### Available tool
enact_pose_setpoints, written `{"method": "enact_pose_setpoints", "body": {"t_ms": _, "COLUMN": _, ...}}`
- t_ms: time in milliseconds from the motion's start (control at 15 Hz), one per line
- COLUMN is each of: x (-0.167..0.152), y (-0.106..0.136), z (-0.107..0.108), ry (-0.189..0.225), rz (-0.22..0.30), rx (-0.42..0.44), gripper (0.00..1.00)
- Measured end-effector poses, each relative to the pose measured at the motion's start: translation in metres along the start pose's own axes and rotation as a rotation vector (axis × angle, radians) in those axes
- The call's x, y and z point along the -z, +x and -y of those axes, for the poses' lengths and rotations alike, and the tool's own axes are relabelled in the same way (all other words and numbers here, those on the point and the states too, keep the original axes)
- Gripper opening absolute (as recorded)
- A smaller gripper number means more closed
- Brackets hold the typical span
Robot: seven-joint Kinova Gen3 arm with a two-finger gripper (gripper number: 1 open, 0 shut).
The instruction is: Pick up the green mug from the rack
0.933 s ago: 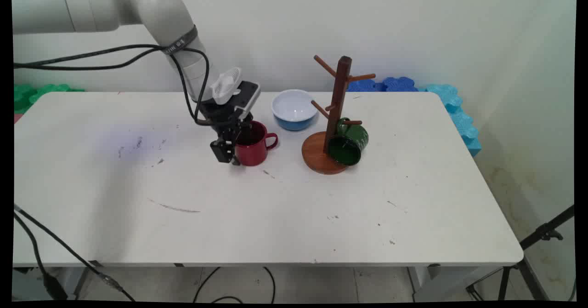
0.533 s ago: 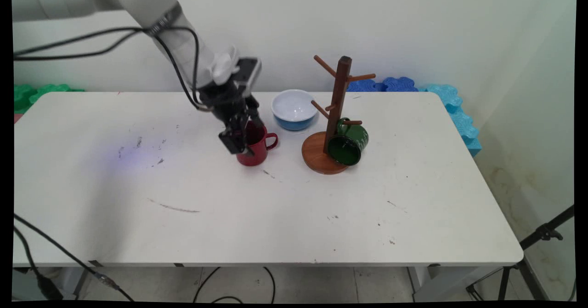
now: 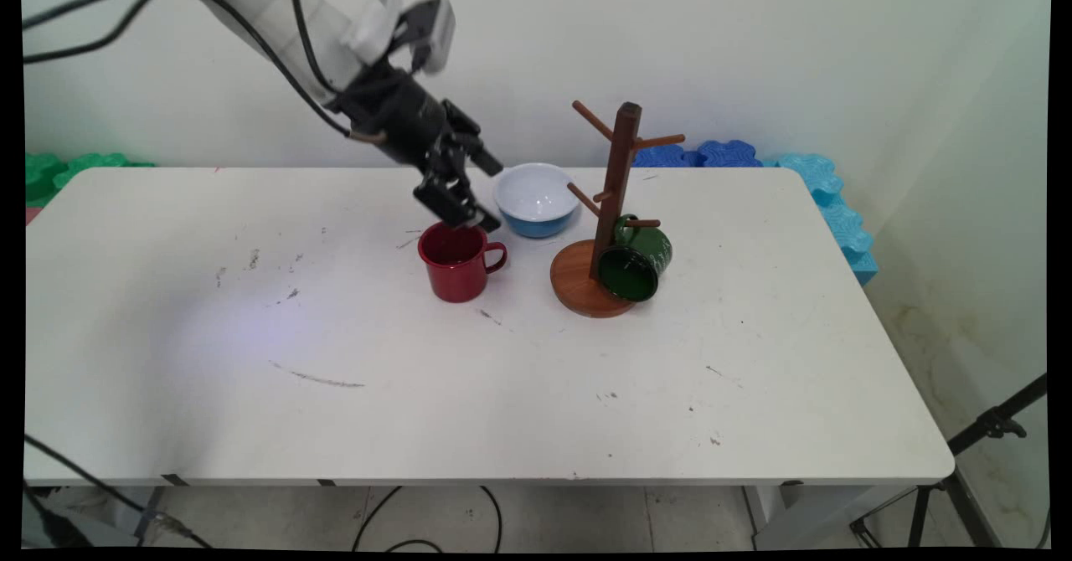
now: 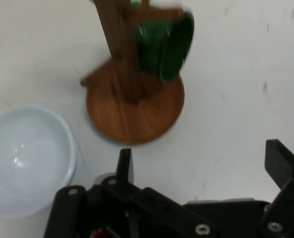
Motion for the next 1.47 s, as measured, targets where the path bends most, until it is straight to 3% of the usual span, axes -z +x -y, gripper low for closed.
{"method": "enact_pose_setpoints", "body": {"t_ms": 267, "x": 0.007, "y": 0.008, "z": -0.022, "ry": 0.059, "rz": -0.104, "rx": 0.175, "gripper": 1.00}}
{"method": "enact_pose_setpoints", "body": {"t_ms": 600, "x": -0.008, "y": 0.013, "z": -0.050, "ry": 0.097, "rz": -0.167, "rx": 0.345, "gripper": 1.00}}
{"method": "enact_pose_setpoints", "body": {"t_ms": 1133, "x": -0.052, "y": 0.018, "z": -0.097, "ry": 0.148, "rz": -0.194, "rx": 0.528, "gripper": 1.00}}
{"method": "enact_pose_setpoints", "body": {"t_ms": 1467, "x": -0.091, "y": 0.026, "z": -0.125, "ry": 0.211, "rz": -0.215, "rx": 0.617, "gripper": 1.00}}
